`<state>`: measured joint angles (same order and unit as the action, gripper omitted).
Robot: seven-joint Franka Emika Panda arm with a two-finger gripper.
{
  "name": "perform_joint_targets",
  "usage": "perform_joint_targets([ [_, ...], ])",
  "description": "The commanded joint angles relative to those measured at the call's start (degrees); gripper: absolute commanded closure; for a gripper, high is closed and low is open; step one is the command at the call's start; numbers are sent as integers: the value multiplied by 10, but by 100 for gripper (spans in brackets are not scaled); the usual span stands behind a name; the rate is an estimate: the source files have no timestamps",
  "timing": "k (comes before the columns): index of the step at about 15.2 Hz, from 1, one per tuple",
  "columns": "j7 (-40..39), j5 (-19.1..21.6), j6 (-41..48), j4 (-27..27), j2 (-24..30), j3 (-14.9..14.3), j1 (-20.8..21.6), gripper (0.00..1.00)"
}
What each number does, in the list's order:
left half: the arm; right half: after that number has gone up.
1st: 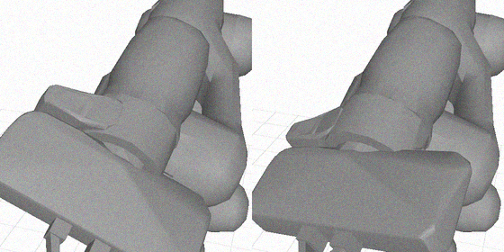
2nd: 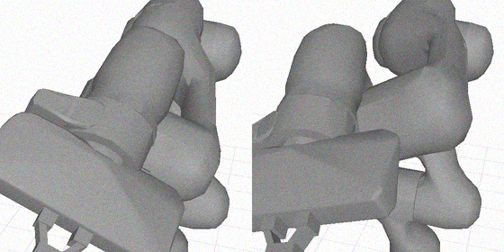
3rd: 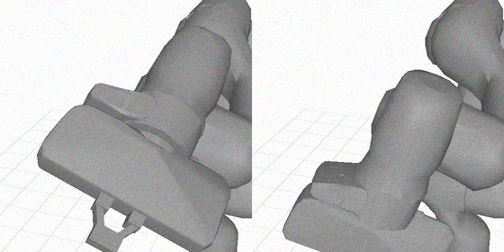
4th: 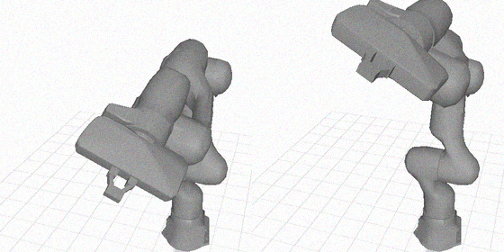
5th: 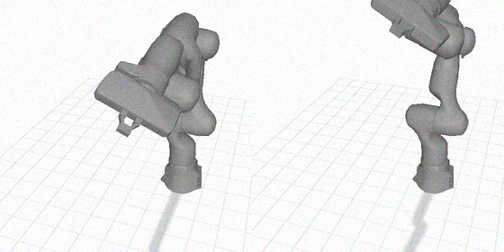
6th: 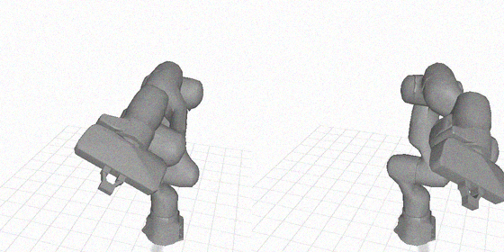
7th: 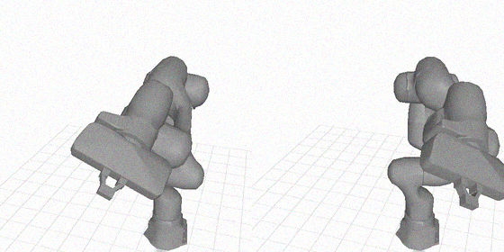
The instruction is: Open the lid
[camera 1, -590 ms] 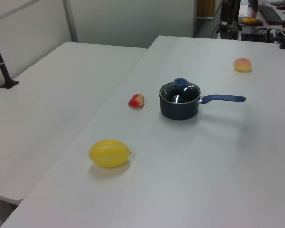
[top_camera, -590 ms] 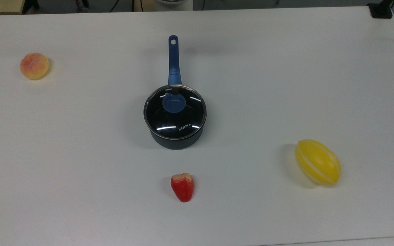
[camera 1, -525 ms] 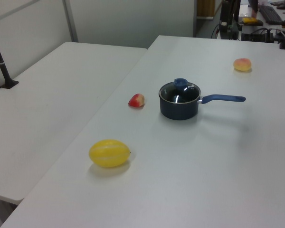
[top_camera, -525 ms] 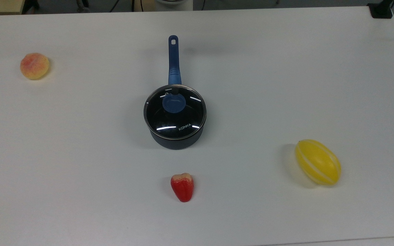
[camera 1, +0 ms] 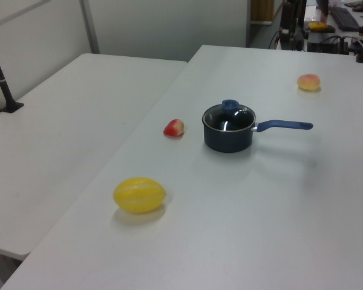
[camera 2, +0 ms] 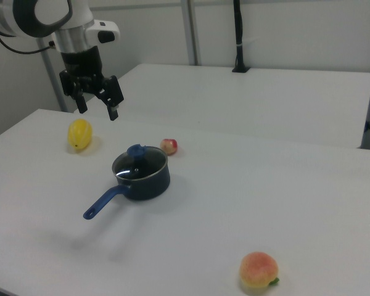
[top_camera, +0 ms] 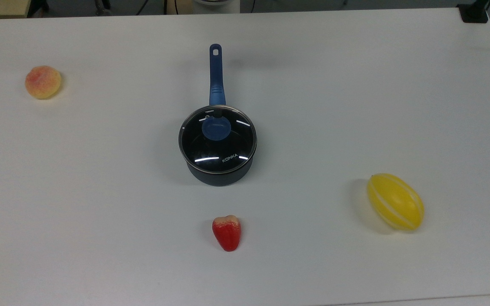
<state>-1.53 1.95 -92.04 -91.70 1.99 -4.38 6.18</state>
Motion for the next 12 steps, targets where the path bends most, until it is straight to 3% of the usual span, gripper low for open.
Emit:
perform_joint_targets([
  [1,-7,13,-2,-4,2,-9,9,0],
  [12,-11,12,-6,-8,-9,-4,8,0],
])
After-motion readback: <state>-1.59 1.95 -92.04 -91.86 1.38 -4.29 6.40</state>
